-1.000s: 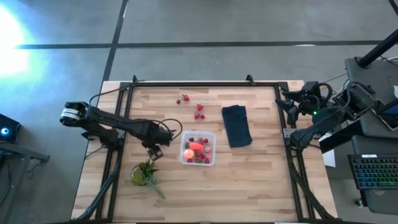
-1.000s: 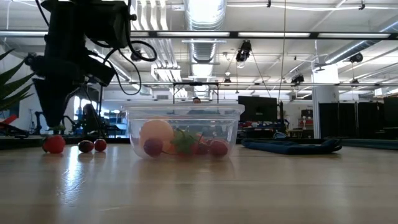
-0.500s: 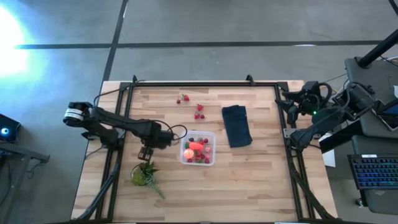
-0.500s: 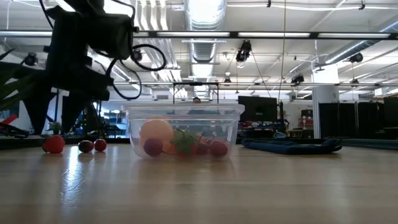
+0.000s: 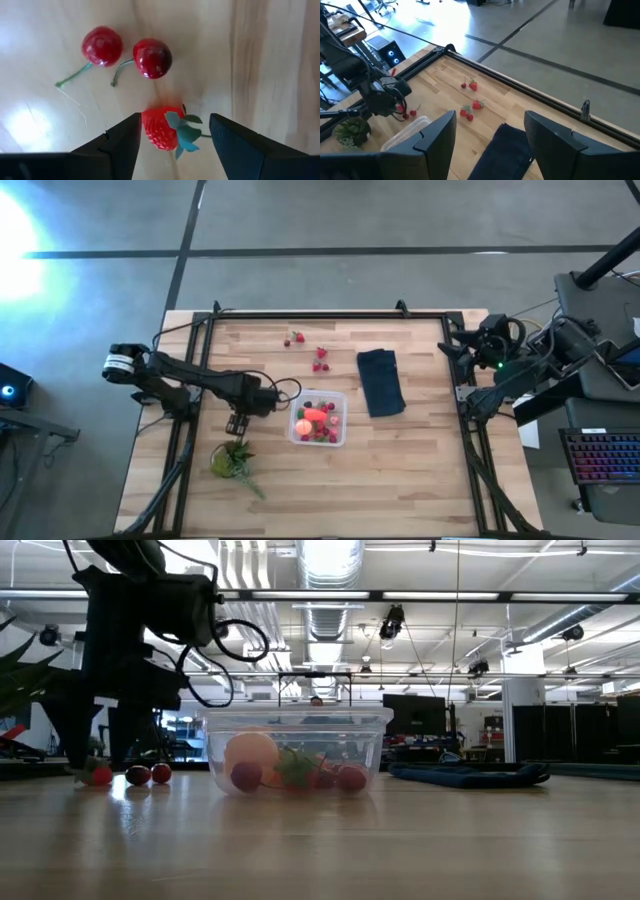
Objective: Pick and placing Produce into tupperware
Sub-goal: Put the red strawberry into the transparent bin
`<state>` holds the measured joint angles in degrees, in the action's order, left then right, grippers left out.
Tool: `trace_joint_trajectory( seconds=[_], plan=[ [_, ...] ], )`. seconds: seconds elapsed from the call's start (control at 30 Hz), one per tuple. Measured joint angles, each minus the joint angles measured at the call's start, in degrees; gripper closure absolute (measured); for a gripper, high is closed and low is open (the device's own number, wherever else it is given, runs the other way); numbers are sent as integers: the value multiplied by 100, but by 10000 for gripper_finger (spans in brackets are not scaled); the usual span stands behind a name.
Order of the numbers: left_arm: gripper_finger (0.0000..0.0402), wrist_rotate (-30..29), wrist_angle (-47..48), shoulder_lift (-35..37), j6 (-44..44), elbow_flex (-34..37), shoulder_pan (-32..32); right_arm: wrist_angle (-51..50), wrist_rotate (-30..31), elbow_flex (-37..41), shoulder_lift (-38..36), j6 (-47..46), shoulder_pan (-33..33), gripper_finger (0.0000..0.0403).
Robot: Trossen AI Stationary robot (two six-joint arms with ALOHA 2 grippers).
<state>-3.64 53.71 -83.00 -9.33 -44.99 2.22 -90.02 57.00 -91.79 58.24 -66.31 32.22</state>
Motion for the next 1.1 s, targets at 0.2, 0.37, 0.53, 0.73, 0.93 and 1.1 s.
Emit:
trace_joint_trajectory(
  seconds=[0.2,0.37,0.53,0.73,0.93,1.1],
  plan=[
    [182,55,123,-37,621,7,-9,1,0,0,4,-73,0,177],
    [182,59,692,1,554,-51,-13,0,0,0,-7,-30,1,177],
    [182,51,1064,288,540,-170,-14,0,2,0,-7,-25,0,177],
    [182,61,1074,615,1346,-160,-113,0,2,0,-6,-10,-1,177],
    [182,217,797,584,2543,-207,-173,1,82,0,-5,50,-2,177],
    [182,518,727,127,3770,-192,-303,2,153,4,-5,55,-2,177]
  ],
)
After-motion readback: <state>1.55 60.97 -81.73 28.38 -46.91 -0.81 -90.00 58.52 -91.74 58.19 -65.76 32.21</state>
